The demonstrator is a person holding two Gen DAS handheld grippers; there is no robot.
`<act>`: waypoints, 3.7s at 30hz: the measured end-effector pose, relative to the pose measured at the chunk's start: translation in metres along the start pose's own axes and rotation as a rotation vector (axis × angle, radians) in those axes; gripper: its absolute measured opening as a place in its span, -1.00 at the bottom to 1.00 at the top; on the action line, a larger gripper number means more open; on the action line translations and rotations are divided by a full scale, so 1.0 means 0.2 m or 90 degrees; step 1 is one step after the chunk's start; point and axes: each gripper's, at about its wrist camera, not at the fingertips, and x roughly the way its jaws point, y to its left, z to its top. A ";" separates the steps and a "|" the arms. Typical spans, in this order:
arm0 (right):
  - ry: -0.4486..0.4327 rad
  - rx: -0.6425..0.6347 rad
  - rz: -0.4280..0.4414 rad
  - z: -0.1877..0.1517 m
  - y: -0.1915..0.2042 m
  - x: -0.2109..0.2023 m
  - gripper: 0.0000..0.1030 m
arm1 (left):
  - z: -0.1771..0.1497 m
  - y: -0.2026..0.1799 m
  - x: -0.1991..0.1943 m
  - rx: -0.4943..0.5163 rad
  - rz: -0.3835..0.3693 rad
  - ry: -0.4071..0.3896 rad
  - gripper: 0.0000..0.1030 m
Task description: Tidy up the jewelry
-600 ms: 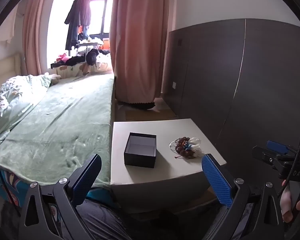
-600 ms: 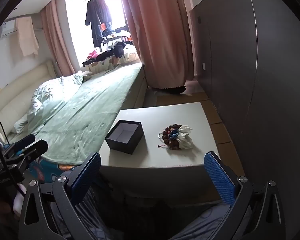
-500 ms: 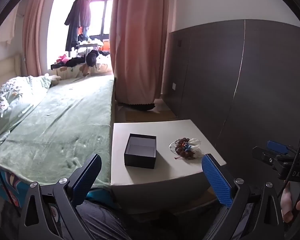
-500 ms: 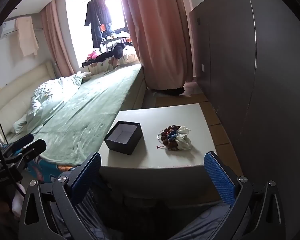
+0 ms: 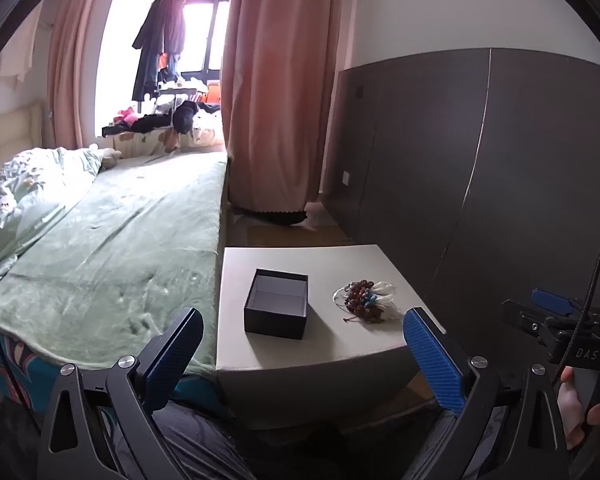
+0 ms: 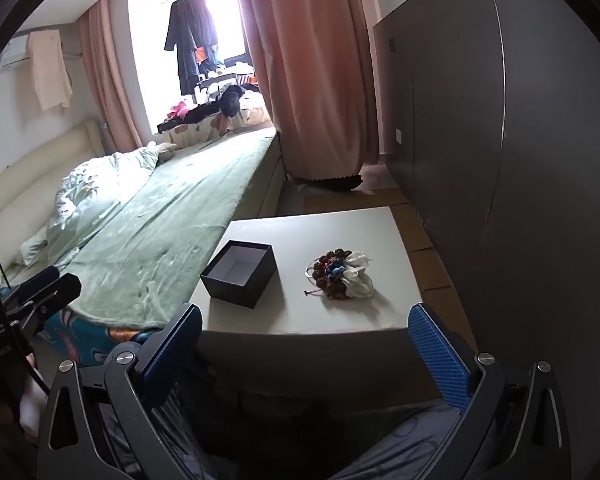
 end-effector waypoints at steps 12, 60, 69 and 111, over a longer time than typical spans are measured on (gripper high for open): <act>0.000 -0.015 0.004 -0.01 0.03 -0.01 1.00 | -0.01 0.03 -0.03 0.003 -0.002 -0.004 0.95; -0.009 -0.013 -0.009 0.00 0.00 -0.05 1.00 | -0.03 0.02 -0.03 0.005 -0.010 0.004 0.95; -0.004 0.007 0.000 0.00 -0.06 -0.01 1.00 | -0.04 0.02 0.06 0.001 -0.011 0.021 0.95; 0.159 0.178 0.062 0.07 -0.68 0.89 0.14 | 0.07 -0.28 1.29 0.029 -0.123 0.267 -0.13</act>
